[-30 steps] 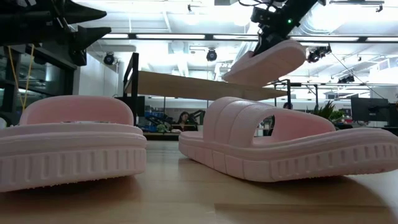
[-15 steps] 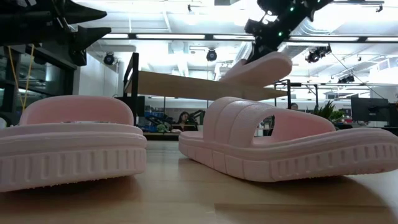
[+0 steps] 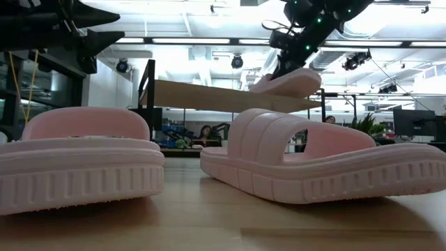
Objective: Pick and place slides into the shelf
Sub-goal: Put the pink slipper on the shelf
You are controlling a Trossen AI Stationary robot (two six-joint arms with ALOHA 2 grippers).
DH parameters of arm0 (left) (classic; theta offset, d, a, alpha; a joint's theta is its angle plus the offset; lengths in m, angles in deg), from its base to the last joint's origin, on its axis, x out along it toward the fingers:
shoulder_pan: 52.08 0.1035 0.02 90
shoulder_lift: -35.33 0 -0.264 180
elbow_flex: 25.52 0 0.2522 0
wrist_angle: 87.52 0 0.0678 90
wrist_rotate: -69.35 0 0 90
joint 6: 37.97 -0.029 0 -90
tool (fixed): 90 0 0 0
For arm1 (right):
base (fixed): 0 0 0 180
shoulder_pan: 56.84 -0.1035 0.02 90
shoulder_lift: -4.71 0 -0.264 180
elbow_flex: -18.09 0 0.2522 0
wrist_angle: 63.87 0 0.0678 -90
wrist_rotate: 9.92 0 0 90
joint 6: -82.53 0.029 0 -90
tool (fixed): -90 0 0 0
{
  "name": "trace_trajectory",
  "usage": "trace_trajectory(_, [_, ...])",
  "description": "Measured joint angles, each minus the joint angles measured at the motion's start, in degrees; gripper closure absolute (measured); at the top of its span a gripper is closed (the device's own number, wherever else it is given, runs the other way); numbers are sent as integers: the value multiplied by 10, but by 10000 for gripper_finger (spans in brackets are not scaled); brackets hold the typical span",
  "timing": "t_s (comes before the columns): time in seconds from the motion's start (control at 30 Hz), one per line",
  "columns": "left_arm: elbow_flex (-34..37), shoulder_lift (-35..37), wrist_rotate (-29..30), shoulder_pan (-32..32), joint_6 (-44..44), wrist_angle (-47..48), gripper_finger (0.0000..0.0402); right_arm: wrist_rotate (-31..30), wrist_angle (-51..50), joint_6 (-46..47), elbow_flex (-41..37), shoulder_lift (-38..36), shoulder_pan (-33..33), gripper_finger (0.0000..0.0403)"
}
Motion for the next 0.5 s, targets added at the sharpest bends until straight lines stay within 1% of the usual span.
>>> trace_trajectory(0.1, [0, 0, 0, 0, 0, 0, 236, -12, -3, -11, 0, 0, 0, 403])
trace_trajectory(0.3, [0, 0, 0, 0, 0, 0, 236, -15, -7, -12, 0, 0, 0, 403])
trace_trajectory(0.5, [0, 0, 0, 0, 0, 1, 236, -41, -10, -25, 0, 0, 0, 403])
